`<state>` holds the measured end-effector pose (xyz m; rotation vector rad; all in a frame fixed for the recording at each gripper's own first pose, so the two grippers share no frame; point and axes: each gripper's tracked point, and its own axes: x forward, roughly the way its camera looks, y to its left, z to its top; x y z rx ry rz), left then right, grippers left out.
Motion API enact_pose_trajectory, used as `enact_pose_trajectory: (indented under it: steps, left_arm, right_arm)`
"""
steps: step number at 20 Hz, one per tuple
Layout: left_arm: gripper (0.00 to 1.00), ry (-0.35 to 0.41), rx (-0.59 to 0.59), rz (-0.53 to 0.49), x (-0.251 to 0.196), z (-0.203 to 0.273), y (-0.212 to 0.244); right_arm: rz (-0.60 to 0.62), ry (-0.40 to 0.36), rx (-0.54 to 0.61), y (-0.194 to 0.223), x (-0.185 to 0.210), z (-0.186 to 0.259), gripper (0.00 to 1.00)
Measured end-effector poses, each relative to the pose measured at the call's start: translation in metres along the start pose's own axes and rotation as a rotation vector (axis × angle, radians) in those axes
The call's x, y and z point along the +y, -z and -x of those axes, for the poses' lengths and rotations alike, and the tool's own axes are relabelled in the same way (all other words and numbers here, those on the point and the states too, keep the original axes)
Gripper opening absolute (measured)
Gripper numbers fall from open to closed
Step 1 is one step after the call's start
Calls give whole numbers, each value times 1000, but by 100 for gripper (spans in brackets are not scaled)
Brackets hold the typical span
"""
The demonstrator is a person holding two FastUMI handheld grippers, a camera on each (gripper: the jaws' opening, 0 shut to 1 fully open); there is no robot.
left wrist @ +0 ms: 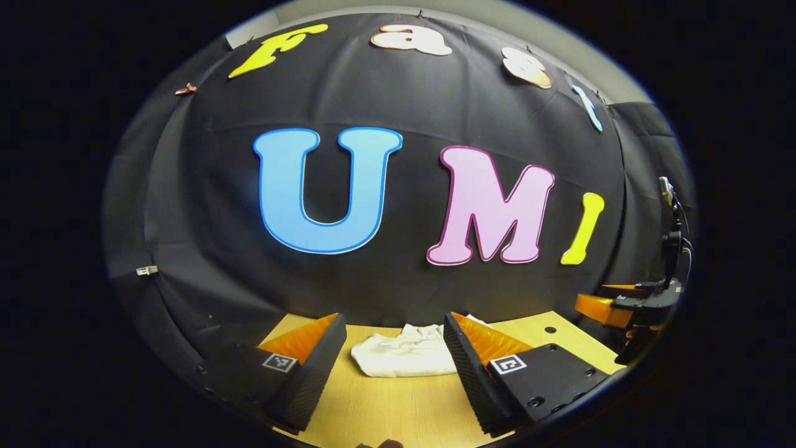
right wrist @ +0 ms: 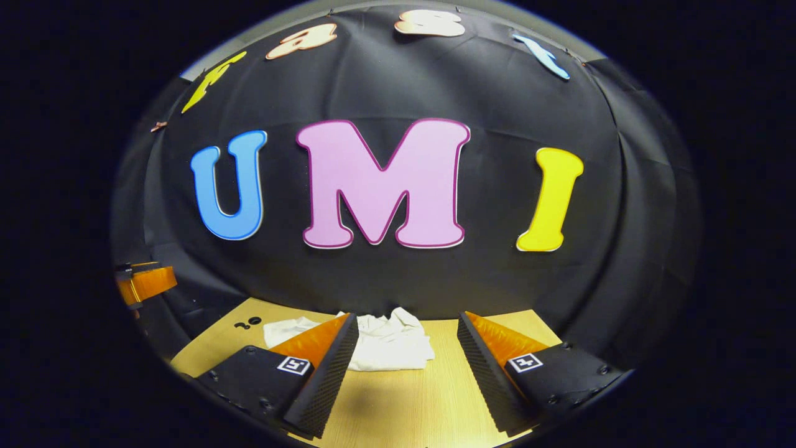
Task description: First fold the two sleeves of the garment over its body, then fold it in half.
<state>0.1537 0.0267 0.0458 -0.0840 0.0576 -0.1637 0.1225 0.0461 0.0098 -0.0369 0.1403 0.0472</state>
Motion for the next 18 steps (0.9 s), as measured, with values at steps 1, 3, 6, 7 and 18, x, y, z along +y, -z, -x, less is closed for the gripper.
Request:
enact_pose_trajectory:
  steps: [1, 3, 6, 7, 18]
  left_arm:
    - [97, 0, -9, 2, 0, 15, -2]
    - [97, -3, -21, 12, 3, 42, -2]
    - [97, -1, -22, 46, 6, 83, 6]
    - [97, -7, -32, 52, 11, 95, 9]
    - [97, -63, -42, 54, 1, 195, 51]
  right_arm:
    - [-10, 0, -5, -1, 2, 17, 98]
    - [-26, -1, -12, 2, 4, 48, 98]
    - [-29, 14, -25, 8, 2, 95, 98]
    - [-22, 17, -25, 12, 2, 107, 98]
    - [-93, -4, 40, 55, 21, 176, 98]
